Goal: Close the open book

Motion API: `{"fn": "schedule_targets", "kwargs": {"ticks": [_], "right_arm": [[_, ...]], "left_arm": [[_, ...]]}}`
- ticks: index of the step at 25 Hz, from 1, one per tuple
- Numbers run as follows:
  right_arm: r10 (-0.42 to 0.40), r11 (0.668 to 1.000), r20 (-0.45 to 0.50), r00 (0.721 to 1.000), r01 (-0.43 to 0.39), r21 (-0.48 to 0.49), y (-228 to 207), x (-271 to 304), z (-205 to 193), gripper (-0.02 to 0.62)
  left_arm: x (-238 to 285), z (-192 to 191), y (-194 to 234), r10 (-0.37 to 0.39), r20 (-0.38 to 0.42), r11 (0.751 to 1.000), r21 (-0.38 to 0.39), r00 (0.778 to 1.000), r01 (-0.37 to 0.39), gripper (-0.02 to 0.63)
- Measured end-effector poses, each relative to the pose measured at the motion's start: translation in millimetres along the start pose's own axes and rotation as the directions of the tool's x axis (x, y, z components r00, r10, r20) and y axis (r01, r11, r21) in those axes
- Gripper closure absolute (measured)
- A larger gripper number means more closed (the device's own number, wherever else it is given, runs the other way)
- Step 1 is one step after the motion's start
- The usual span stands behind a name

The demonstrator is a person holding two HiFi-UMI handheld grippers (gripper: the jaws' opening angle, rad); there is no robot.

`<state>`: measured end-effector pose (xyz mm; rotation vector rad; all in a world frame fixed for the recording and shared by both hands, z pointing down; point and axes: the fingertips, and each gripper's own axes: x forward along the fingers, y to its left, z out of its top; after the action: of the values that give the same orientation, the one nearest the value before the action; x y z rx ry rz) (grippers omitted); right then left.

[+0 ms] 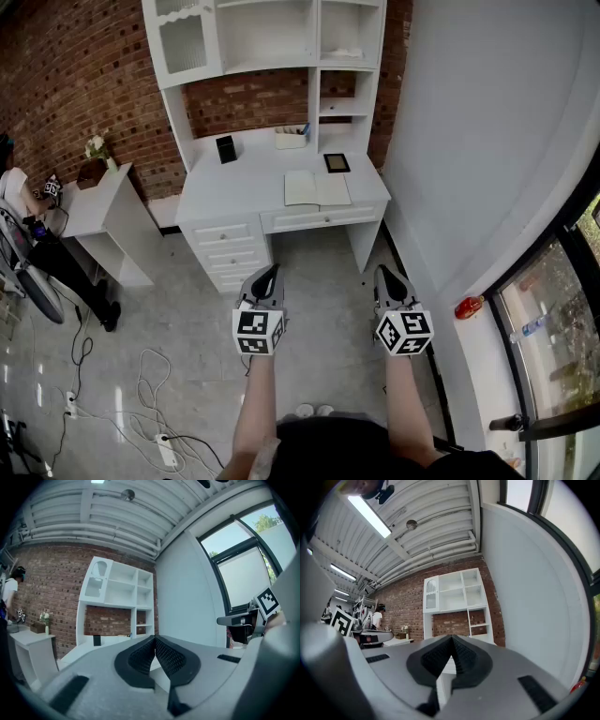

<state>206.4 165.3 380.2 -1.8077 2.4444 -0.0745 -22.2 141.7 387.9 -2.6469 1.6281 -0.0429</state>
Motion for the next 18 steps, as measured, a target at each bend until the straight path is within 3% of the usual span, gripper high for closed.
{"fn": "schedule_targets", "kwargs": {"ticks": [18], "right_arm": [[0.003, 0.999, 0.009, 1.0, -0.004, 0.052, -8, -1, -4, 0.597]], "left_arm": [[5, -11, -6, -0.005, -0.023, 1.0, -0.014, 1.0, 0.005, 0.597]]}}
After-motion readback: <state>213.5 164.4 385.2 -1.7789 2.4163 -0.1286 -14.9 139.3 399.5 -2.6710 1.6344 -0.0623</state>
